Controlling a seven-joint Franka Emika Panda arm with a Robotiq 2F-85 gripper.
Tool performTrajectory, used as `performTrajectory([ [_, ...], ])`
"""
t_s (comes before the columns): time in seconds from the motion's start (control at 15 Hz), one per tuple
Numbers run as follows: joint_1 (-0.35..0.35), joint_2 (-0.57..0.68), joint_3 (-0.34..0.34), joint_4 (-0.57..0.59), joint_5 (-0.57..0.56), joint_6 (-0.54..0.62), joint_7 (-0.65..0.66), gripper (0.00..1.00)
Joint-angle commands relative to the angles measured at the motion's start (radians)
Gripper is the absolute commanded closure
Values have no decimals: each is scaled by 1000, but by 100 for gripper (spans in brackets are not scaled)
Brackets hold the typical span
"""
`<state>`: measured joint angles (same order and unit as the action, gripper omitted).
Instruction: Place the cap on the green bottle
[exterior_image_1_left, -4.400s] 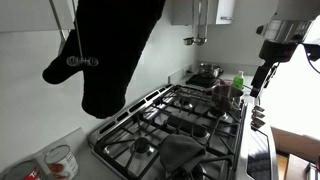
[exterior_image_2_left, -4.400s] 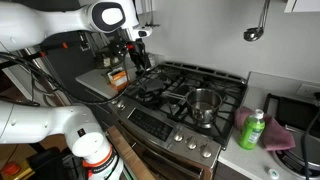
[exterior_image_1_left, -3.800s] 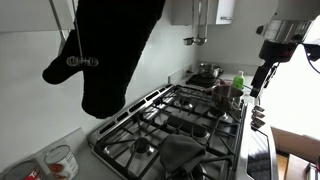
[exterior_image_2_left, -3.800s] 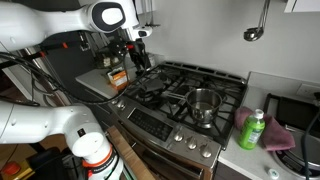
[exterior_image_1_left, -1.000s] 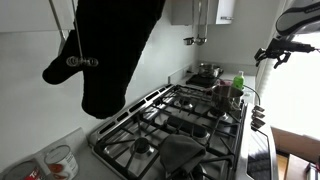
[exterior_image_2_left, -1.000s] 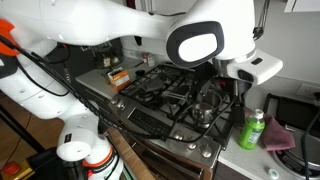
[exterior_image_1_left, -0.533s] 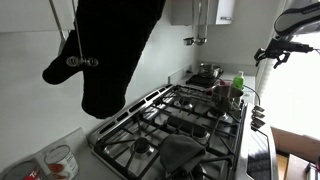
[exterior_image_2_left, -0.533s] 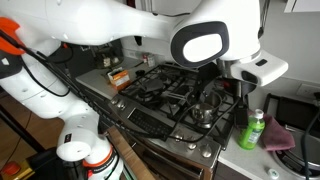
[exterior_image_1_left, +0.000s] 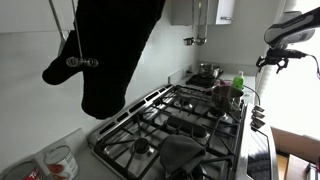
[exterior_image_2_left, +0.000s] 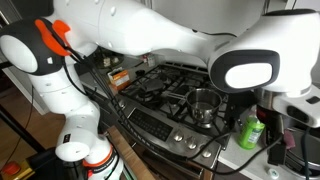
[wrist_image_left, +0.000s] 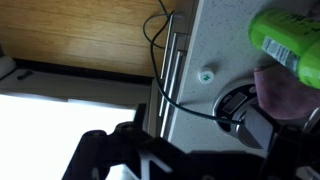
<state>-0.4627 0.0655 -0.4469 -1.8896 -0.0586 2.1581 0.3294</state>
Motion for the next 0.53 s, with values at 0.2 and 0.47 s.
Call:
performTrajectory([
  [0.2,-67,259,-11,181,147,-40,-151,0],
  [0.47,-54,245,-11,146,123,-5,-126,0],
])
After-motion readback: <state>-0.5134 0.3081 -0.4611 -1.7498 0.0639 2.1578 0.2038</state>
